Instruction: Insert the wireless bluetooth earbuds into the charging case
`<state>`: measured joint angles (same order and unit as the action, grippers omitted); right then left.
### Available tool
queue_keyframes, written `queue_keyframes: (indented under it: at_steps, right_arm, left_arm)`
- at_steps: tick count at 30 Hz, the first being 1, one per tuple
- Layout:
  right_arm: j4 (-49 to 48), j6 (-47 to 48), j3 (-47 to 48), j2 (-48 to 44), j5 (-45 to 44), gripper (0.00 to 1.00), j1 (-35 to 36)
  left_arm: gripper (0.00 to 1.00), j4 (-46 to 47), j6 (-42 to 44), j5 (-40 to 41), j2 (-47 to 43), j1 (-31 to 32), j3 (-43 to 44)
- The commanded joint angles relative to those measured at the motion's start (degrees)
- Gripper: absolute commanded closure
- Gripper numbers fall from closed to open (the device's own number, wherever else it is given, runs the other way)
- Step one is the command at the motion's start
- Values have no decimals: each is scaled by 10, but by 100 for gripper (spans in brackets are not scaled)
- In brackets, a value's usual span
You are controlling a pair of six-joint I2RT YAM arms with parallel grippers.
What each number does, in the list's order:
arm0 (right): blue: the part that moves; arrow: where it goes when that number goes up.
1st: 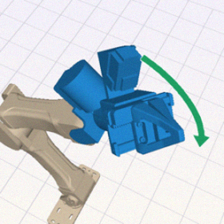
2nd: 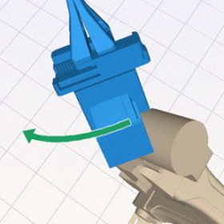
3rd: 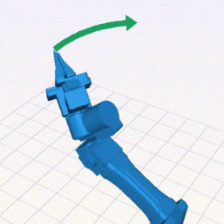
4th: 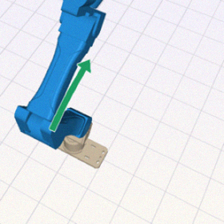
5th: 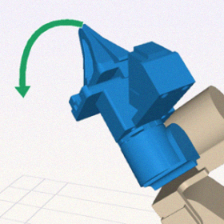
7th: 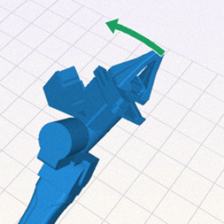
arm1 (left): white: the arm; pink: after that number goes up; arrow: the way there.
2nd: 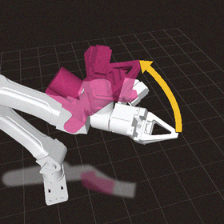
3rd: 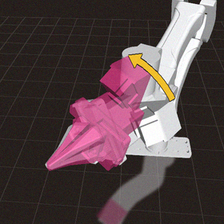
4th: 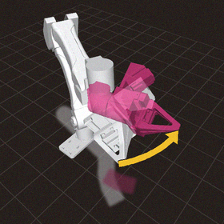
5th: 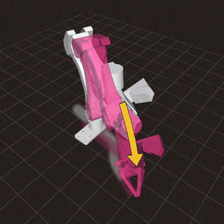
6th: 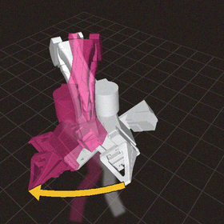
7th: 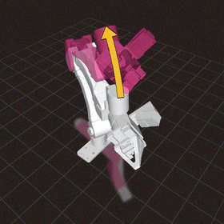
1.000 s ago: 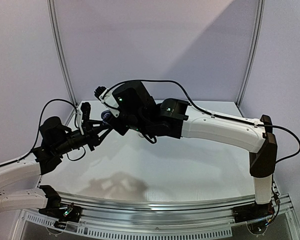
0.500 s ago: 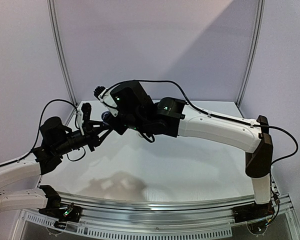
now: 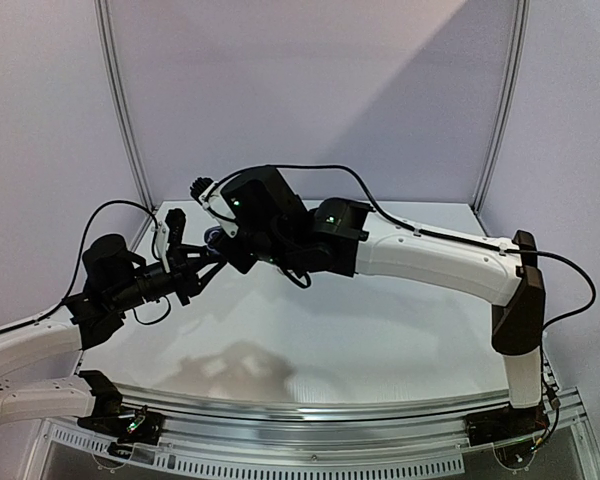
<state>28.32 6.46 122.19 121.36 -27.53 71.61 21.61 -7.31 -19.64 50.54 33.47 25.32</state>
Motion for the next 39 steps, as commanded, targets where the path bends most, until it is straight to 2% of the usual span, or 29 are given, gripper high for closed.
queue_keyframes:
  at_steps: [1,20,39]
  right_arm:
    - [102,0,-26,10,42,47,2]
    - [131,-5,-6,7,76,43,-1]
    - [134,-7,-5,-4,67,40,-2]
  left_arm:
    - [100,104,0,11,-15,-2,16]
    - [100,115,-6,-5,-14,-2,13]
    - [100,114,-7,-6,-14,-2,12]
